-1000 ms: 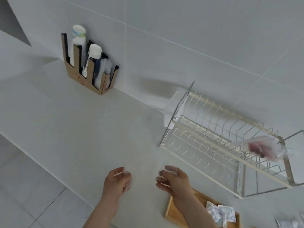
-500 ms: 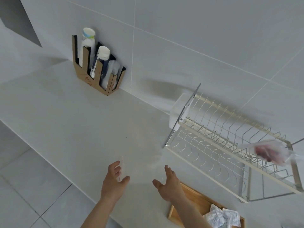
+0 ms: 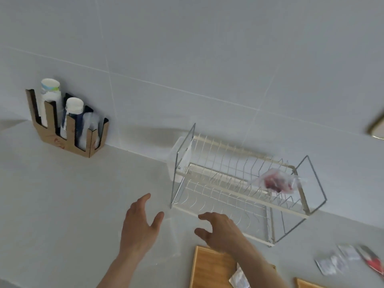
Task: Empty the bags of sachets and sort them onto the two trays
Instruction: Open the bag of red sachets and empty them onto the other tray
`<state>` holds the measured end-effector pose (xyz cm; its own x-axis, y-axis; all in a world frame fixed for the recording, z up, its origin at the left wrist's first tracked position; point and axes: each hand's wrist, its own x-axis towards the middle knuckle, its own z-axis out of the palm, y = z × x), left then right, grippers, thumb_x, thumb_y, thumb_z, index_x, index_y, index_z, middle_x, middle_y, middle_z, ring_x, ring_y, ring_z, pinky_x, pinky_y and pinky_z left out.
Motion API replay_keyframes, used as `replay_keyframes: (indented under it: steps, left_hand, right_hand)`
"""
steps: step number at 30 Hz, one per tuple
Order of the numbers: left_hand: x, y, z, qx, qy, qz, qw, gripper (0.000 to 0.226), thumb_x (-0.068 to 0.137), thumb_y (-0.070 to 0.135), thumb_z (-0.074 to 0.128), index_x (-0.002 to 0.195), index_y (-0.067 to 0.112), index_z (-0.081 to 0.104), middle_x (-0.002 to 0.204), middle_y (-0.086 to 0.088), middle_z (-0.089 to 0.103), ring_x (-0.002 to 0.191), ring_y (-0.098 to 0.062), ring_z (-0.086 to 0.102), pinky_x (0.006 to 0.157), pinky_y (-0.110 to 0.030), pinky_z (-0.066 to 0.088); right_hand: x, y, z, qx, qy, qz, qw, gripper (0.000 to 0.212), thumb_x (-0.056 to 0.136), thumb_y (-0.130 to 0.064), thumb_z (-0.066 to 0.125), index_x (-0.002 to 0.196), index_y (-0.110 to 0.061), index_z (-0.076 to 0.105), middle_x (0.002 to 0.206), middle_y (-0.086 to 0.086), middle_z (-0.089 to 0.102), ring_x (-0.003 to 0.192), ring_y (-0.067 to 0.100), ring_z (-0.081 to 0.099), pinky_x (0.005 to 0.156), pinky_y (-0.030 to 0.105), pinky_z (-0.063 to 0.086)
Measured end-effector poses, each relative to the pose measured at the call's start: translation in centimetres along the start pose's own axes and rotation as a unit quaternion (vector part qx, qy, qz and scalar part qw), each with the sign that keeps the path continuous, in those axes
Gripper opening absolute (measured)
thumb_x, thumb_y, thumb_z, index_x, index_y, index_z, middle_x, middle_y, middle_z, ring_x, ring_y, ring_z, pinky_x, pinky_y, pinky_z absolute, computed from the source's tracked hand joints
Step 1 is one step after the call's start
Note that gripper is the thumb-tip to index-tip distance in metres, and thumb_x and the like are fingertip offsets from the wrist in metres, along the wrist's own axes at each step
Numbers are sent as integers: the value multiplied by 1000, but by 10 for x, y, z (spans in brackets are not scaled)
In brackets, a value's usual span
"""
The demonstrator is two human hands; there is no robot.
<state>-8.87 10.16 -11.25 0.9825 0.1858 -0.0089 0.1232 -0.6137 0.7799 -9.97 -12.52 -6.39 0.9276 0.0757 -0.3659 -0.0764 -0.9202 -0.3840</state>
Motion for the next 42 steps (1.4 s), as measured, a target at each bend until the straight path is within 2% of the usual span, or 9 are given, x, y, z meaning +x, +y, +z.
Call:
replay_keyframes:
  steps: [4, 10, 15, 20, 24, 27, 33, 36, 42]
  left_hand:
    - [14, 64, 4, -3, 15, 110, 994, 56, 90, 38, 64, 140, 25, 42, 139, 2, 51, 129, -18, 46, 103, -40, 45]
    - [18, 154, 25, -52, 37, 247, 967, 34, 89, 28, 68, 120, 28, 55, 115, 13, 61, 110, -10, 55, 89, -30, 45]
    - [24, 211, 61, -53, -53, 313, 947, 28, 91, 30, 66, 117, 31, 57, 114, 18, 62, 109, -4, 57, 90, -22, 43]
    - [29, 241, 99, 9, -127, 315, 941, 36, 92, 34, 64, 125, 31, 52, 126, 16, 60, 118, -7, 56, 95, -25, 48]
    - [31, 253, 123, 63, -187, 297, 934, 49, 92, 34, 63, 137, 28, 44, 139, 9, 54, 126, -14, 54, 99, -30, 47]
    - [34, 259, 133, 103, -192, 290, 932, 47, 93, 32, 61, 137, 27, 44, 139, 10, 56, 125, -16, 55, 95, -30, 47]
    - [41, 254, 144, 135, -164, 259, 942, 19, 94, 27, 58, 112, 33, 59, 110, 15, 71, 100, -14, 65, 73, -27, 46]
    - [42, 256, 144, 126, -147, 269, 944, 9, 96, 28, 55, 97, 34, 62, 93, 13, 72, 84, -14, 66, 71, -30, 53]
    - [51, 283, 127, 10, -133, 302, 944, 7, 94, 33, 61, 95, 34, 68, 88, 20, 73, 79, -5, 69, 70, -28, 53]
  right_hand:
    - [-29, 18, -57, 30, -2, -7, 1000, 50, 93, -54, 61, 139, -35, 55, 135, -7, 65, 118, 14, 63, 105, 36, 48]
    - [-72, 52, -121, 110, 72, -12, 991, 44, 92, -53, 64, 132, -35, 61, 123, -12, 71, 101, 5, 71, 99, 31, 55]
    - [-80, 82, -155, 170, 241, 10, 956, 28, 89, -37, 72, 116, -29, 71, 96, -13, 75, 80, -3, 68, 85, 24, 57]
    - [-54, 103, -163, 147, 384, 64, 909, 32, 86, -22, 75, 117, -28, 70, 102, -9, 72, 88, 9, 70, 83, 34, 59]
    - [-32, 112, -158, 48, 376, 81, 922, 49, 89, -25, 70, 136, -31, 57, 128, -4, 63, 116, 19, 62, 92, 36, 54]
    - [-22, 114, -156, -1, 342, 94, 935, 54, 93, -28, 66, 144, -33, 51, 137, -4, 58, 130, 20, 50, 99, 34, 46]
    - [-13, 126, -153, -10, 326, 96, 940, 20, 97, -29, 60, 116, -29, 67, 114, -4, 67, 111, 21, 60, 85, 34, 52]
    - [-9, 131, -154, 1, 365, 80, 928, 10, 97, -29, 59, 101, -27, 68, 105, -5, 66, 100, 20, 63, 79, 38, 54]
    - [-11, 131, -179, 119, 469, 27, 875, 6, 95, -19, 64, 90, -22, 66, 92, -7, 71, 92, 16, 67, 78, 35, 53]
